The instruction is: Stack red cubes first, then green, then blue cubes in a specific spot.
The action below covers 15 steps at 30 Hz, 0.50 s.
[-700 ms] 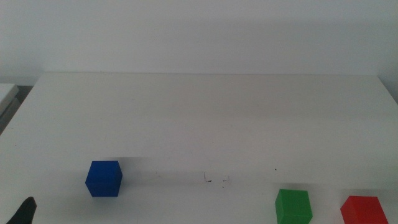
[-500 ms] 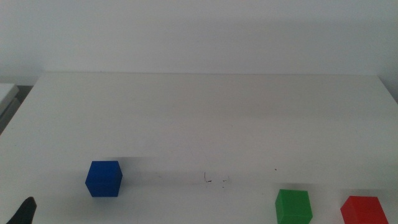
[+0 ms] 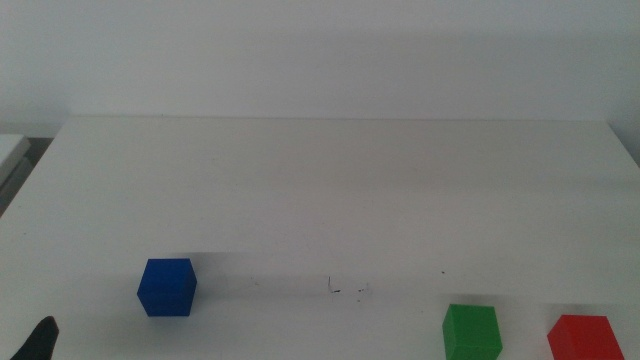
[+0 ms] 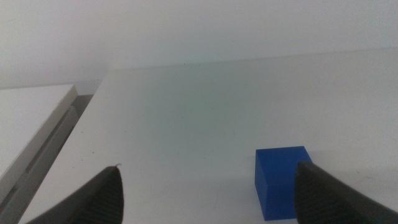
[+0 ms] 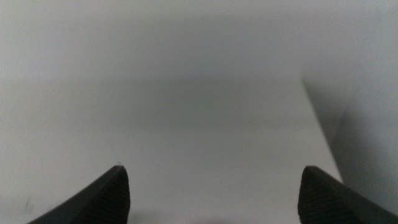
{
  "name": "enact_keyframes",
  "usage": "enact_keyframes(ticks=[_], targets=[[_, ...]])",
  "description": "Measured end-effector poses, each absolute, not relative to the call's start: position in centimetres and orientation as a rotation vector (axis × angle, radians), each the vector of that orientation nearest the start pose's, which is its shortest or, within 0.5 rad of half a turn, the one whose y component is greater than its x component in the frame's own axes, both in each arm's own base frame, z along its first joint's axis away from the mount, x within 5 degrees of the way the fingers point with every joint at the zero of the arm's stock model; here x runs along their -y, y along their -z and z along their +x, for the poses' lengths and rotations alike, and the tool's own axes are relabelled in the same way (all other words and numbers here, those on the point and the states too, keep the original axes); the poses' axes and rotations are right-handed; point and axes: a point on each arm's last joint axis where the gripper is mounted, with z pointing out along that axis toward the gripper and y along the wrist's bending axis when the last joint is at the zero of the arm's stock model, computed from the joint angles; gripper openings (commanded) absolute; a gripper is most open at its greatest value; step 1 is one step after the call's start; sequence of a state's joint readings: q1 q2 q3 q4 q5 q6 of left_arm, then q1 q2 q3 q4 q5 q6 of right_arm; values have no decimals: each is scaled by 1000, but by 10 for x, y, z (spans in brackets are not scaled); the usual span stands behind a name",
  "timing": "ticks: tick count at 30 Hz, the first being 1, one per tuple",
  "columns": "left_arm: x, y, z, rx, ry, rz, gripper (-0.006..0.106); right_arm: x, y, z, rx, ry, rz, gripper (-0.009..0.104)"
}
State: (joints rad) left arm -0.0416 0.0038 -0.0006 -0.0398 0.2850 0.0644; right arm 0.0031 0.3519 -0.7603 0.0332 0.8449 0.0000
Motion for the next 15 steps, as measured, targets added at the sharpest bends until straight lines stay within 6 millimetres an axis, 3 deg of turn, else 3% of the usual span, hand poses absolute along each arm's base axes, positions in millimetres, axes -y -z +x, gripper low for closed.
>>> enact_keyframes(ticks=[4, 7, 15], targets=[[3, -187, 55, -1770, 21, 68, 94, -4, -386, 63, -2128, -68, -2, 93], [3, -187, 55, -1770, 21, 68, 94, -8, -390, 83, -2262, -114, -4, 93], [3, -187, 55, -1770, 21, 68, 94, -13, -369, 137, -2514, -202, 11, 93]])
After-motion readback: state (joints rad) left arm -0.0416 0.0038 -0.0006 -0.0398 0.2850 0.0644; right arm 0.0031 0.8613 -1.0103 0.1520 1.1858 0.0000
